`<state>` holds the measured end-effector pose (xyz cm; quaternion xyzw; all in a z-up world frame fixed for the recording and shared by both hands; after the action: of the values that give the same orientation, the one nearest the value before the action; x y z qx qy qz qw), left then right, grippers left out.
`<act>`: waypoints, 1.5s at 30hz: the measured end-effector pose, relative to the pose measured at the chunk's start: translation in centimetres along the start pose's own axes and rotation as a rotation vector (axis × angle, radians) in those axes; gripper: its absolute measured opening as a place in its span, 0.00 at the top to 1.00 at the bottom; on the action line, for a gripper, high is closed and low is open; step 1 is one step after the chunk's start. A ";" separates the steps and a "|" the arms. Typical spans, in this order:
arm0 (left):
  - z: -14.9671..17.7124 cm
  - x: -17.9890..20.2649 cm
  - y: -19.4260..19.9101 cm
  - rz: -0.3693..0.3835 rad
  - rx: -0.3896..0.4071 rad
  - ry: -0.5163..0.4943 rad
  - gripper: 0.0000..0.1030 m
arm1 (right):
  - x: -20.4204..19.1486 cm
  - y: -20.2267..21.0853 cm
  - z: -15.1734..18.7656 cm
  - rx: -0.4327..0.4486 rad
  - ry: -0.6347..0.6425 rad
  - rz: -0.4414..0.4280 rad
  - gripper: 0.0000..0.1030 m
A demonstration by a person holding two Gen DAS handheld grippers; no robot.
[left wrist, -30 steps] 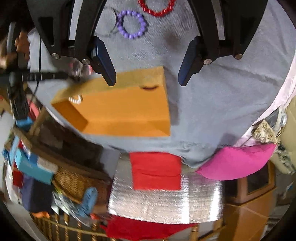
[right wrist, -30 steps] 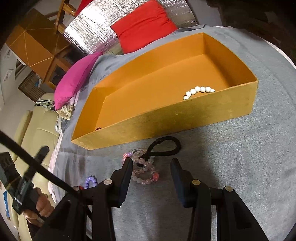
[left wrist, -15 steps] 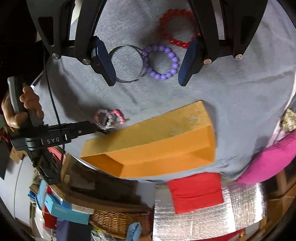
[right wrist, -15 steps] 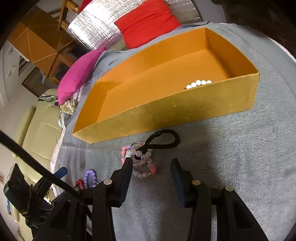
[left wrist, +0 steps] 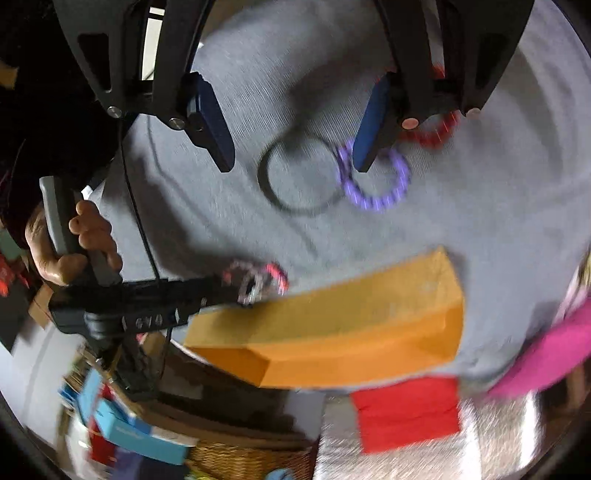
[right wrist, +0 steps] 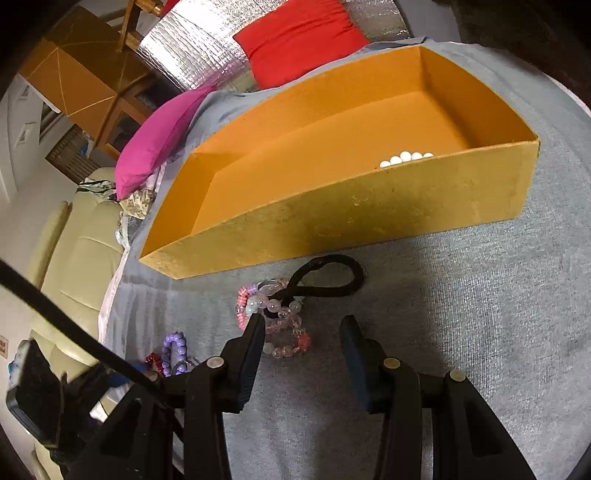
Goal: Organize jewelry
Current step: 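Grasp the silver bangle with left tool while right grasps pink crystal bracelet, then carry the silver bangle into the box with left while right drops pink bracelet inside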
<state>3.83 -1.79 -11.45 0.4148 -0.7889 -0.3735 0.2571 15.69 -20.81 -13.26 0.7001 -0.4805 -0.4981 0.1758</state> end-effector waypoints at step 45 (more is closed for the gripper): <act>-4.9 -1.3 -0.1 -0.085 0.187 0.116 0.43 | -1.5 3.9 -0.6 0.116 0.065 -0.099 0.91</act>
<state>8.07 -2.52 -8.73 0.4911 -0.7857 -0.2843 0.2465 14.21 -21.58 -9.34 0.7478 -0.4674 -0.4544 0.1258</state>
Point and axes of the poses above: each gripper's, at about its wrist camera, not at the fingertips, and y roughly against the way its jaws point, x to its right, z to its underside, the point moved 4 cm from there along -y, roughly the way its jaws point, and after that the axes turned 3 degrees about -z, right-handed, at the moved point
